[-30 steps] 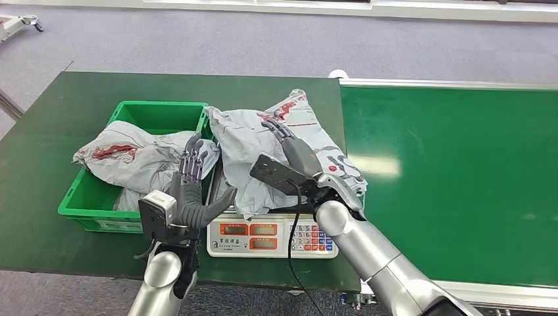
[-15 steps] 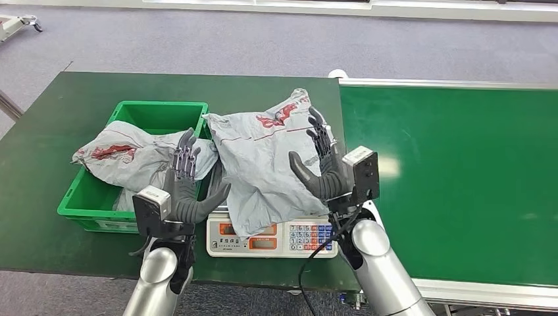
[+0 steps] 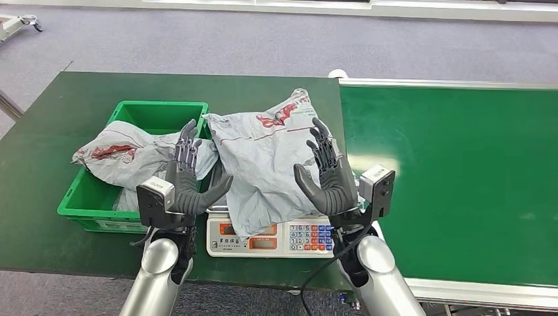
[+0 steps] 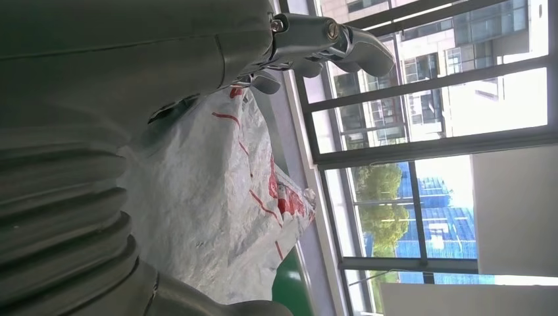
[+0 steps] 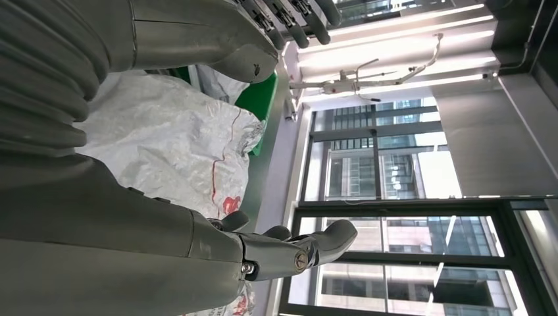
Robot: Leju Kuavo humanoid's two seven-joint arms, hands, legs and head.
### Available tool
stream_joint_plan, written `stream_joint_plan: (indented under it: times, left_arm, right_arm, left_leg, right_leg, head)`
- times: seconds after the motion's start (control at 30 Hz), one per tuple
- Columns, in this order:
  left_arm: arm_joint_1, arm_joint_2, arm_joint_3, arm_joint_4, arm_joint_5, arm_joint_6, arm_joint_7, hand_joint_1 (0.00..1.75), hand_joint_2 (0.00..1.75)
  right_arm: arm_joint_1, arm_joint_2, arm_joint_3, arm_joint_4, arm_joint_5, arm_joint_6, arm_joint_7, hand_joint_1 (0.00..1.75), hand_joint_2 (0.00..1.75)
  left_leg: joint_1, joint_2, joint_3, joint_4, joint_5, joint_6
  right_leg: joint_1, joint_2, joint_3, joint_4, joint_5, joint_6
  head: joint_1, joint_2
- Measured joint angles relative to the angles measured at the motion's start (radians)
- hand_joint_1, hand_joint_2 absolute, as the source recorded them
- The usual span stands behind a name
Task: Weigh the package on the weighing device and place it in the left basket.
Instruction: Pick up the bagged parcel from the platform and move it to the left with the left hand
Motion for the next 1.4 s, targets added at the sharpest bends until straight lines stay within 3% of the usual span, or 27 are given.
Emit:
stream_joint_plan:
  times: [0.27,0.47,0.57,0.7,0.87,1.1,1.3,1.4]
  left_arm:
    - [-0.005,0.002,-0.001,0.003,-0.035,0.002,0.012,0.00,1.75]
    - [-0.094,0.025,-0.040,0.090,-0.270,-0.031,0.065,0.00,1.75]
    - [-0.213,0.040,-0.089,0.233,-0.416,-0.120,0.043,0.00,1.75]
    - [-0.417,0.058,-0.207,0.509,-0.589,-0.310,-0.052,0.00,1.75]
    - [-0.588,0.066,-0.329,0.734,-0.667,-0.377,-0.110,0.00,1.75]
    - [-0.677,0.068,-0.434,0.861,-0.695,-0.476,-0.144,0.00,1.75]
    - [-0.730,0.099,-0.522,0.921,-0.696,-0.798,-0.186,0.00,1.75]
    - [-0.754,0.123,-0.558,0.935,-0.682,-0.878,-0.181,0.00,1.75]
  right_arm:
    - [0.011,-0.003,0.000,-0.012,-0.024,-0.011,-0.020,0.00,1.75]
    - [0.025,-0.005,-0.012,-0.013,0.036,-0.080,-0.035,0.00,1.75]
    - [0.025,-0.006,-0.015,-0.002,0.065,-0.029,-0.034,0.00,1.75]
    - [0.025,-0.007,-0.038,-0.001,0.091,0.009,-0.031,0.00,1.75]
    - [0.025,-0.011,-0.100,-0.003,0.082,0.009,-0.024,0.00,1.75]
    - [0.027,-0.025,-0.137,-0.010,0.037,0.033,-0.038,0.00,1.75]
    - [0.023,-0.030,-0.138,-0.020,0.005,0.059,-0.019,0.00,1.75]
    - [0.005,-0.031,-0.138,-0.020,-0.007,0.067,-0.006,0.00,1.75]
  left_leg:
    - [0.000,0.000,0.000,0.000,0.000,0.000]
    - [0.000,0.000,0.000,0.000,0.000,0.000]
    - [0.000,-0.001,0.000,0.000,0.002,0.001]
    - [0.000,0.000,0.000,0.000,0.003,0.000]
    - [0.000,0.002,0.000,0.000,0.003,0.000]
    - [0.000,0.002,-0.001,0.000,0.003,0.000]
    - [0.000,0.002,-0.001,0.000,0.003,0.000]
    - [0.000,0.002,-0.001,0.000,0.004,0.000]
  right_leg:
    - [0.000,0.000,0.000,0.000,0.000,0.000]
    - [0.000,0.000,0.000,0.000,0.000,0.000]
    - [0.000,-0.001,0.000,0.000,0.001,0.000]
    - [0.000,0.000,0.000,0.000,0.004,0.000]
    - [-0.001,0.002,-0.001,0.000,0.005,0.000]
    - [0.000,0.002,-0.002,0.000,0.005,0.000]
    - [0.000,0.002,-0.001,0.000,0.005,0.000]
    - [0.000,0.002,-0.001,0.000,0.005,0.000]
  head:
    - [0.000,0.000]
    - [0.000,0.000]
    - [0.000,0.000]
    - [0.000,0.000]
    - [0.000,0.000]
    - [0.000,0.000]
    - [0.000,0.000]
    - [0.000,0.000]
